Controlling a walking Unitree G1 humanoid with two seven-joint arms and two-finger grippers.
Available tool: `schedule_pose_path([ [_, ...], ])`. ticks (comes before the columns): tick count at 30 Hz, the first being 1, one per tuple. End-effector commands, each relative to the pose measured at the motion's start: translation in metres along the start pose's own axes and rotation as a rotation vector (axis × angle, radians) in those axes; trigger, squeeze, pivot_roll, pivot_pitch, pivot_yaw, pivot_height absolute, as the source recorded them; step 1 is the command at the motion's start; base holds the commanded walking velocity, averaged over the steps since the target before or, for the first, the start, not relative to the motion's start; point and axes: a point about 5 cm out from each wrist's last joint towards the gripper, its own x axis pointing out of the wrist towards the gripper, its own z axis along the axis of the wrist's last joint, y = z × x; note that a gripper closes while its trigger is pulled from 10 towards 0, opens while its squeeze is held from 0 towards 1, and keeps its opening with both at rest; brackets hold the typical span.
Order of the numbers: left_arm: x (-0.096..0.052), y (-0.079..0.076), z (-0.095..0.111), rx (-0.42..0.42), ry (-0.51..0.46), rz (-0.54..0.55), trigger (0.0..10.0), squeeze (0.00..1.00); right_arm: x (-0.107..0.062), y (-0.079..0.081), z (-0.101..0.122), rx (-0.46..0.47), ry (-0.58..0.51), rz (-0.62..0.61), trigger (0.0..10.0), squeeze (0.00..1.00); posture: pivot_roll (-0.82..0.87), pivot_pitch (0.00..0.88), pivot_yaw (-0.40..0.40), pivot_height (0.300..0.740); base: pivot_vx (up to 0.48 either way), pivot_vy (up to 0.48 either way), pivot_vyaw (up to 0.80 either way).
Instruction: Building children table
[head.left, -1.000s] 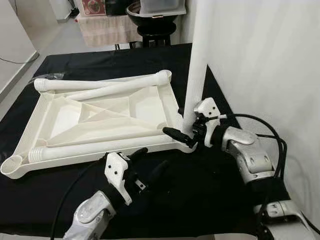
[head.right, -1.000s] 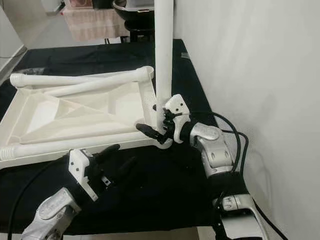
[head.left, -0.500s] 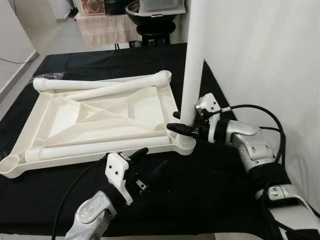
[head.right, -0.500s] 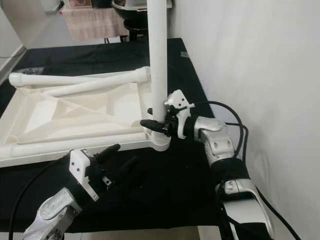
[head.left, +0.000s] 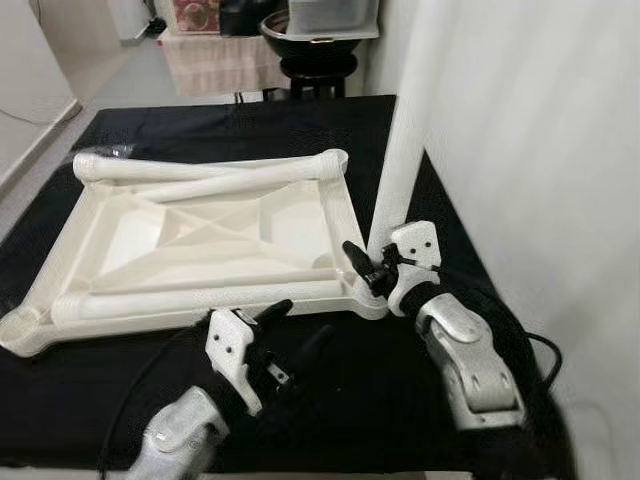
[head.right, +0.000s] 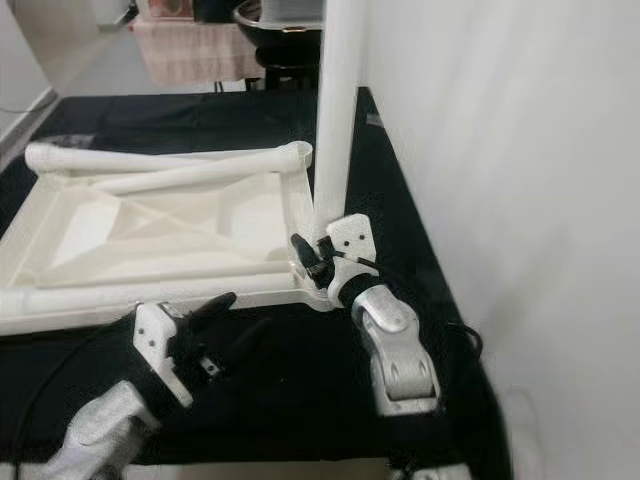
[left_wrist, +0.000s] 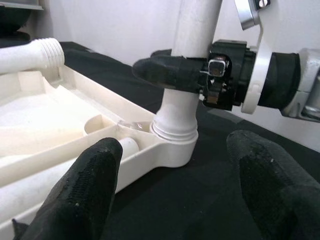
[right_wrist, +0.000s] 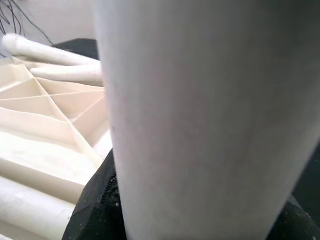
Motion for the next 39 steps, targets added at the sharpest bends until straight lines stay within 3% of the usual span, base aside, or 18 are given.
schedule_pose_path([
  [1, -0.002, 0.002, -0.004, -0.006, 0.022, 0.012, 10.0, 0.00, -0.005, 0.003, -0.039, 0.003, 0.211, -0.015, 8.1, 0.00, -0.06, 0.182, 0.010, 0.740, 0.000, 0.000, 0.00],
  [2, -0.002, 0.002, -0.003, 0.001, 0.020, 0.019, 10.0, 0.00, -0.002, 0.002, -0.036, 0.007, 0.209, -0.003, 10.0, 0.00, -0.06, 0.182, 0.010, 0.740, 0.000, 0.000, 0.00],
  [4, -0.002, 0.002, -0.003, 0.005, 0.019, 0.025, 10.0, 0.00, 0.000, 0.002, -0.034, 0.011, 0.207, 0.006, 10.0, 0.00, -0.06, 0.182, 0.010, 0.740, 0.000, 0.000, 0.00],
  [5, -0.002, 0.002, -0.003, 0.007, 0.019, 0.026, 10.0, 0.00, 0.003, -0.002, -0.029, 0.010, 0.185, 0.026, 10.0, 0.82, -0.05, 0.179, 0.009, 0.740, 0.000, 0.000, 0.00],
  [7, -0.002, 0.002, -0.003, 0.008, 0.019, 0.027, 10.0, 0.00, 0.006, -0.005, -0.025, 0.007, 0.169, 0.037, 10.0, 0.82, -0.05, 0.179, 0.009, 0.740, 0.000, 0.000, 0.00],
  [8, -0.002, 0.002, -0.003, 0.008, 0.019, 0.026, 10.0, 0.00, 0.009, -0.009, -0.018, 0.008, 0.145, 0.056, 10.0, 1.00, -0.05, 0.178, 0.009, 0.740, 0.000, 0.000, 0.00],
  [10, -0.001, 0.001, -0.003, 0.006, 0.019, 0.023, 10.0, 0.00, 0.017, -0.012, 0.000, 0.051, 0.072, 0.168, 10.0, 1.00, -0.05, 0.177, 0.014, 0.740, 0.000, 0.000, 0.00],
  [11, -0.001, 0.001, -0.003, 0.006, 0.019, 0.023, 10.0, 0.00, 0.017, -0.012, 0.000, 0.051, 0.072, 0.168, 10.0, 1.00, -0.05, 0.177, 0.014, 0.740, 0.000, 0.000, 0.00],
  [13, -0.001, 0.001, -0.003, 0.002, 0.020, 0.018, 10.0, 0.00, 0.022, -0.015, 0.018, 0.002, 0.002, 0.330, 10.0, 1.00, -0.03, 0.171, 0.019, 0.740, 0.000, 0.000, 0.00],
  [14, -0.001, 0.000, -0.003, 0.001, 0.020, 0.017, 10.0, 0.00, 0.023, -0.017, 0.022, -0.026, -0.011, 0.398, 10.0, 0.59, -0.03, 0.171, 0.019, 0.740, 0.000, 0.000, 0.00],
  [15, -0.001, 0.000, -0.003, 0.002, 0.021, 0.016, 10.0, 0.00, 0.023, -0.018, 0.024, -0.037, -0.013, 0.467, 10.0, 0.00, -0.03, 0.171, 0.020, 0.740, 0.000, 0.000, 0.00],
  [22, -0.002, -0.002, -0.004, 0.008, 0.025, 0.018, 10.0, 0.00, 0.027, -0.021, 0.021, -0.020, 0.025, 0.680, 10.0, 0.00, -0.01, 0.165, 0.024, 0.740, 0.000, 0.000, 0.00],
  [27, -0.003, -0.003, -0.004, 0.009, 0.027, 0.017, 10.0, 0.00, 0.034, -0.025, 0.018, -0.016, 0.053, 0.697, 10.0, 0.00, -0.01, 0.166, 0.022, 0.740, 0.000, 0.000, 0.00],
  [28, -0.003, -0.004, -0.004, 0.010, 0.028, 0.018, 10.0, 0.00, 0.037, -0.027, 0.016, -0.008, 0.065, 0.702, 4.5, 0.00, 0.00, 0.167, 0.020, 0.740, 0.000, 0.000, 0.00],
  [30, -0.003, -0.004, -0.004, 0.010, 0.028, 0.018, 10.0, 0.00, 0.037, -0.027, 0.016, -0.008, 0.065, 0.702, 4.5, 0.00, 0.00, 0.167, 0.020, 0.740, 0.000, 0.000, 0.00],
  [31, -0.004, -0.005, -0.004, 0.012, 0.029, 0.018, 10.0, 0.00, 0.039, -0.029, 0.014, 0.001, 0.076, 0.699, 0.0, 0.00, 0.00, 0.167, 0.021, 0.740, 0.000, 0.000, 0.00],
  [39, -0.006, -0.008, -0.005, 0.024, 0.039, 0.023, 10.0, 0.00, 0.030, -0.050, -0.004, 0.046, 0.089, 0.589, 0.0, 0.00, -0.01, 0.168, 0.024, 0.740, 0.000, 0.000, 0.00],
])
